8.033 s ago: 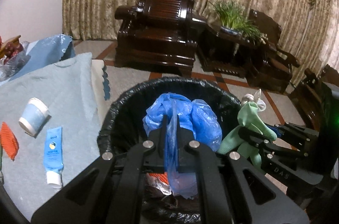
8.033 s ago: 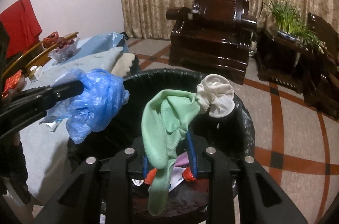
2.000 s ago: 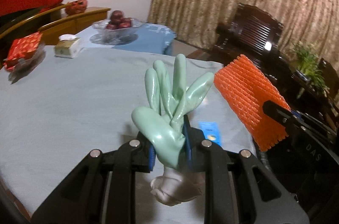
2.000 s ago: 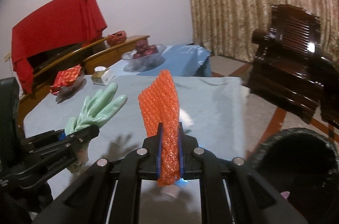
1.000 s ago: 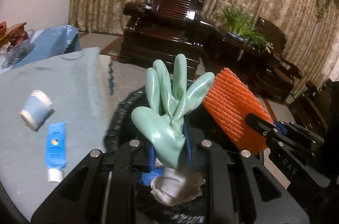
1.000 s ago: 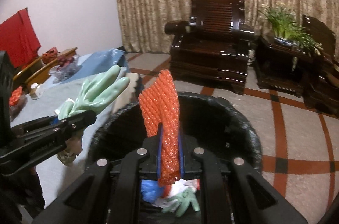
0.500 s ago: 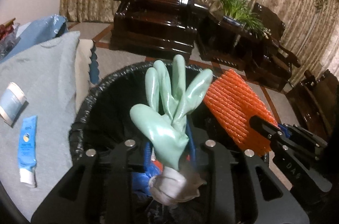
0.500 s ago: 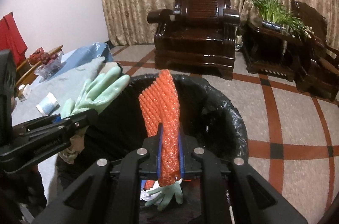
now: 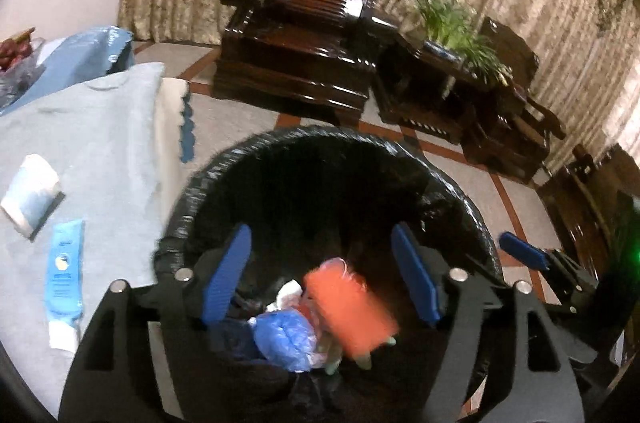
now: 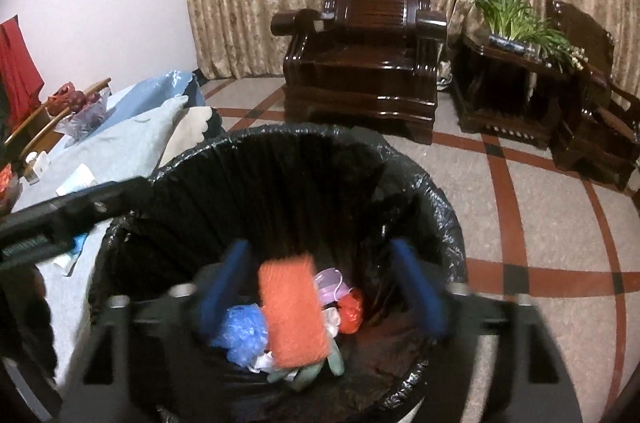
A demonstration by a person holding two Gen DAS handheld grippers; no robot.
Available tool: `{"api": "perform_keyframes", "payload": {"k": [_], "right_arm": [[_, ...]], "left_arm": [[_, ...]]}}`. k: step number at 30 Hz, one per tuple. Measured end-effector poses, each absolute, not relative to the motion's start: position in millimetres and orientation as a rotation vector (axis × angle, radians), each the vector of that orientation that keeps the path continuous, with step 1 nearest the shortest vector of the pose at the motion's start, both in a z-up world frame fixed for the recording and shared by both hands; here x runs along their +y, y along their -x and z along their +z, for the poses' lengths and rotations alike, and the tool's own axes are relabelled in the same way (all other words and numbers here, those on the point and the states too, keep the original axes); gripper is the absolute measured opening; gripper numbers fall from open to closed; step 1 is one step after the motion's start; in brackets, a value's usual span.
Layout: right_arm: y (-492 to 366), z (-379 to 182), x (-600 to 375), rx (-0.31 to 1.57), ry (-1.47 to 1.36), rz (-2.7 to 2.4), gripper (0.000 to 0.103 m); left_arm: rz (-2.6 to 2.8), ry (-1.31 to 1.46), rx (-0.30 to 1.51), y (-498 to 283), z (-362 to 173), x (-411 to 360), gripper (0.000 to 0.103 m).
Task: Collect trash
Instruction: 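Carry the mint glove and orange net over the black bin and open both grippers, then bring both tools back over the table toward the cup and tube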
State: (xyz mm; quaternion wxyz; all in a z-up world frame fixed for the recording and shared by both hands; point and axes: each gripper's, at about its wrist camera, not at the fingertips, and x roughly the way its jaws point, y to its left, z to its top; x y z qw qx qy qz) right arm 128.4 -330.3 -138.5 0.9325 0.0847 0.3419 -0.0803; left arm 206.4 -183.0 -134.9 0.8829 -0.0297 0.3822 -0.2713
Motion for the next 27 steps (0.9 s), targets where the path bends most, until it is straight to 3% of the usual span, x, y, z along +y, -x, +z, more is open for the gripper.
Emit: {"api": "perform_keyframes", "payload": {"k": [3, 8, 27], "right_arm": [[-128.1, -133.7, -325.3, 0.684, -0.185, -0.153, 0.097], [-131.1, -121.4, -305.3, 0.658, -0.176, -0.099, 0.097], [-162.7, -86.4, -131.5, 0.579, -0.084, 0.260, 0.097]], "left_arm": [[-0.528, 0.065, 0.771, -204.7, -126.5, -165.0, 0.083], [-0.463, 0.077, 0.731, -200.1, -110.7, -128.1, 0.089], [-0.063, 0.114, 0.655, -158.5, -88.4, 85.2, 0.090]]}}
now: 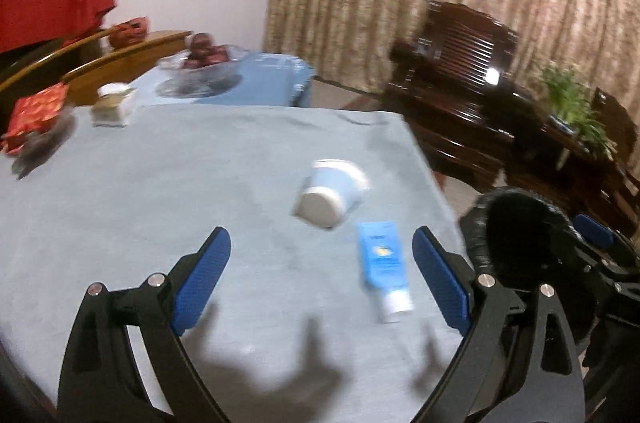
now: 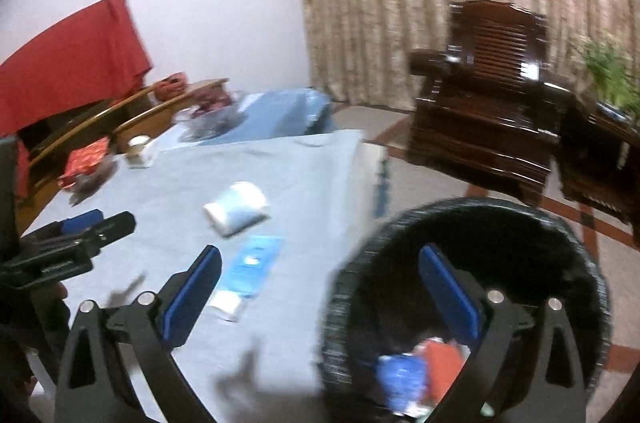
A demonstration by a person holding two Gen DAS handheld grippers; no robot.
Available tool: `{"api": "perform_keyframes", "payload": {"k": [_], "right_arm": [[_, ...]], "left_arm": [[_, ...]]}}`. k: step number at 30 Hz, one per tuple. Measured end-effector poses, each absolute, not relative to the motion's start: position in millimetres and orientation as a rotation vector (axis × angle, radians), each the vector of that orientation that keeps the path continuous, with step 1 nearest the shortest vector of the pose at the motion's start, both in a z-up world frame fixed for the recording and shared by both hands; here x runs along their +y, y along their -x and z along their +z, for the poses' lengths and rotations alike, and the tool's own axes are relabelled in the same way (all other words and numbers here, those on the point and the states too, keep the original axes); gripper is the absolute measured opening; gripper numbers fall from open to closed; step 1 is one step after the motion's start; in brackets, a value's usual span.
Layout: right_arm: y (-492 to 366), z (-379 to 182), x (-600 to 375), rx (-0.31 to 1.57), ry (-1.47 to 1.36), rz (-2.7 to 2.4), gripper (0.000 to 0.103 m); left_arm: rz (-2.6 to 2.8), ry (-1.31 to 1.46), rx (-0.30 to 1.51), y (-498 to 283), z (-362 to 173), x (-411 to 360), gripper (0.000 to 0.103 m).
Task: Collect trash
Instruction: 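Bring both tools back over the table toward the cup and tube, then grasp the blue hand-cream tube by its cap with the right gripper and lift it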
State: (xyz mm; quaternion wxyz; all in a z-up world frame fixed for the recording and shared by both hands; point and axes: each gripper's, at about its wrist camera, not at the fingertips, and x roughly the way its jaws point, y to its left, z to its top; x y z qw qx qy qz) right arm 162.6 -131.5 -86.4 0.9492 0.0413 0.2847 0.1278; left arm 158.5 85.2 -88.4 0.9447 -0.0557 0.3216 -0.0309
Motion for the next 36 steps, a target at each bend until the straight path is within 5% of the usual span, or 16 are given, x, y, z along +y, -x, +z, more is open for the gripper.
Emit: {"api": "perform_keyframes", "payload": {"k": [6, 12, 36], "right_arm": [[-177.5, -107.7, -72.2, 0.624, -0.054, 0.330, 0.096], [-194.2, -140.7, -37.6, 0.690, -0.031, 0.324, 0.082], [-228.1, -196.4, -22.3, 0.870, -0.018, 0.227, 0.061]], "left_arm": [[0.005, 0.122, 0.659, -151.2, -95.7, 124.6, 0.090], [0.034, 0.112, 0.669, -141.9, -107.6, 144.3, 0.090], [0.025, 0.161, 0.723, -154.9, -135.6, 156.1, 0.090]]}}
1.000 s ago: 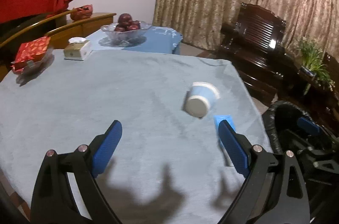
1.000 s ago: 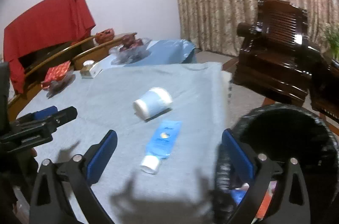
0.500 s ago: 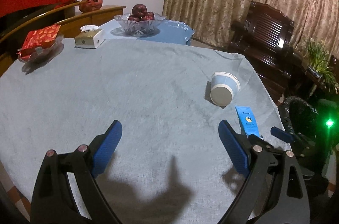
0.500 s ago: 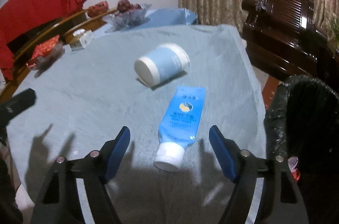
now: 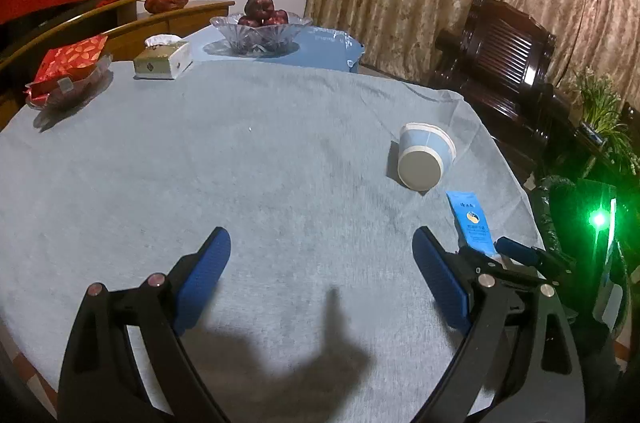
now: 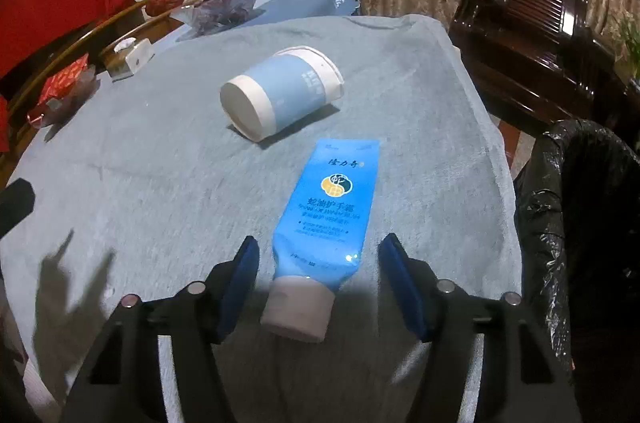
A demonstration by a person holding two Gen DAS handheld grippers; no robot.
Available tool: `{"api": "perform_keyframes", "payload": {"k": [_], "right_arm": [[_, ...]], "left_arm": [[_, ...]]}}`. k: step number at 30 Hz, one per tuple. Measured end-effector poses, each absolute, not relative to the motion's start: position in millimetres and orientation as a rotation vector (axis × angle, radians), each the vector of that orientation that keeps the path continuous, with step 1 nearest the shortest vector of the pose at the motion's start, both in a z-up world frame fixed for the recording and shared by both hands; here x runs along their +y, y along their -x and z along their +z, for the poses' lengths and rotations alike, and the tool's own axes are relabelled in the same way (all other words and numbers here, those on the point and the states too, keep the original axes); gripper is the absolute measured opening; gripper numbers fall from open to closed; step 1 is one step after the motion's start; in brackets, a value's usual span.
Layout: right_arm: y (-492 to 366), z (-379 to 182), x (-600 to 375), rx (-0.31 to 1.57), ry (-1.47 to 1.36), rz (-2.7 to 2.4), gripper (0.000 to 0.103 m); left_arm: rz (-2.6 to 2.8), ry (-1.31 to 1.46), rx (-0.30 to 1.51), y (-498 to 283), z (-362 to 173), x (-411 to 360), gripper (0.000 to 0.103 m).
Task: Collect trash
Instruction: 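Grasp the blue hand-cream tube by its cap with the right gripper and lift it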
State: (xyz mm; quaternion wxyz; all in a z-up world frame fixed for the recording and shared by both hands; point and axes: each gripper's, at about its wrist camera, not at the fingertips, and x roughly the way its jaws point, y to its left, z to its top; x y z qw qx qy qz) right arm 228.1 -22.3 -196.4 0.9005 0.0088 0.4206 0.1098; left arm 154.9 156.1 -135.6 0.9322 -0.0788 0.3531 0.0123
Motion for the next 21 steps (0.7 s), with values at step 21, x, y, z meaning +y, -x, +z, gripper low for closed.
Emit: {"api": "perform_keyframes", "payload": {"k": [21], "right_arm": [[-242.1, -168.9, -44.7, 0.801, -0.076, 0.233, 0.043]], "left_arm": [[-0.035, 0.119, 0.717, -185.8, -133.5, 132.6, 0.090]]}}
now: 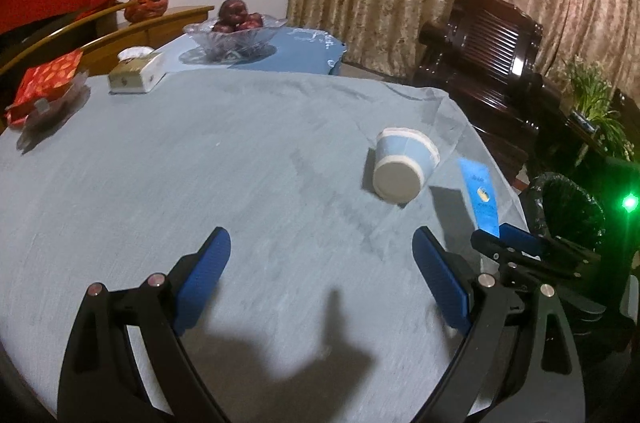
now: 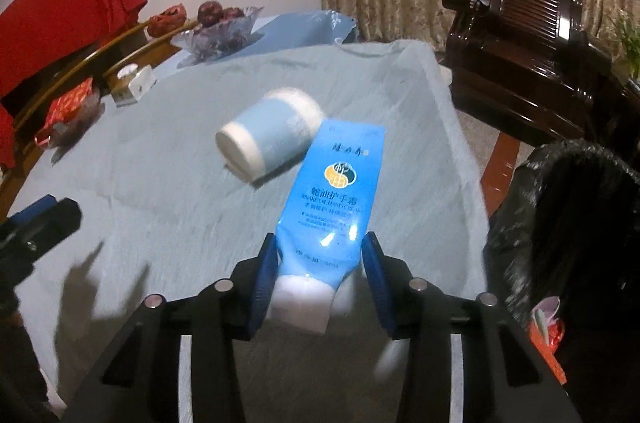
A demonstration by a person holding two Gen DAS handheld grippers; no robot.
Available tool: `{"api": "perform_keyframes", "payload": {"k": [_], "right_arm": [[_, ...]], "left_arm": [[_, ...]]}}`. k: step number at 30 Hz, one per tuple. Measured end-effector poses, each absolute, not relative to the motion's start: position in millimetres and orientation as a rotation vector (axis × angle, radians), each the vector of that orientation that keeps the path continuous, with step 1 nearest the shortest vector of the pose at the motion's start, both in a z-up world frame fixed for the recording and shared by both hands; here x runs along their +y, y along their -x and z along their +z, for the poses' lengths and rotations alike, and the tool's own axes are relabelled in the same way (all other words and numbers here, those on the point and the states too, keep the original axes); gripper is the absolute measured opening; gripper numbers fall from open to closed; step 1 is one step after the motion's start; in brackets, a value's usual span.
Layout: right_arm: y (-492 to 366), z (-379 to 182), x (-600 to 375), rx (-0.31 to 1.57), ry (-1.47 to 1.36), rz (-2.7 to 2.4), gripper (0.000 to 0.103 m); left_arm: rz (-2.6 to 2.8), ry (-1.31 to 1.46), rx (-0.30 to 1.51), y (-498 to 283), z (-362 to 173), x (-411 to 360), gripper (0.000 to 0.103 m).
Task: Collect trash
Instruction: 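Grasp the blue hand-cream tube by its cap with the right gripper and lift it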
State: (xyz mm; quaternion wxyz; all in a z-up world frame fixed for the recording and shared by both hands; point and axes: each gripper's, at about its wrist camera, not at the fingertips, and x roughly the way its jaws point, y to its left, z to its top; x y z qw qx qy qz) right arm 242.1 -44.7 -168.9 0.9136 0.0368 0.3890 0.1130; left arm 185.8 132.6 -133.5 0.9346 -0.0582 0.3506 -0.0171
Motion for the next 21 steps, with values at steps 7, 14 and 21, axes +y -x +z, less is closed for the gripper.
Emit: {"api": "perform_keyframes", "payload": {"k": [7, 14, 21], "right_arm": [[-261.8, -163.8, -60.5, 0.816, -0.094, 0.251, 0.014], [-265.4, -174.6, -55.6, 0.837, -0.092, 0.292, 0.014], [-266.6, -174.2, -54.0, 0.844, -0.105, 0.285, 0.031]], "left_arm": [[-0.110, 0.095, 0.721, -231.0, -139.6, 102.5, 0.090], [-0.102, 0.122, 0.729, -249.2, -146.3, 97.9, 0.090], [-0.102, 0.109, 0.727, -248.4, -147.3, 99.5, 0.090]]}}
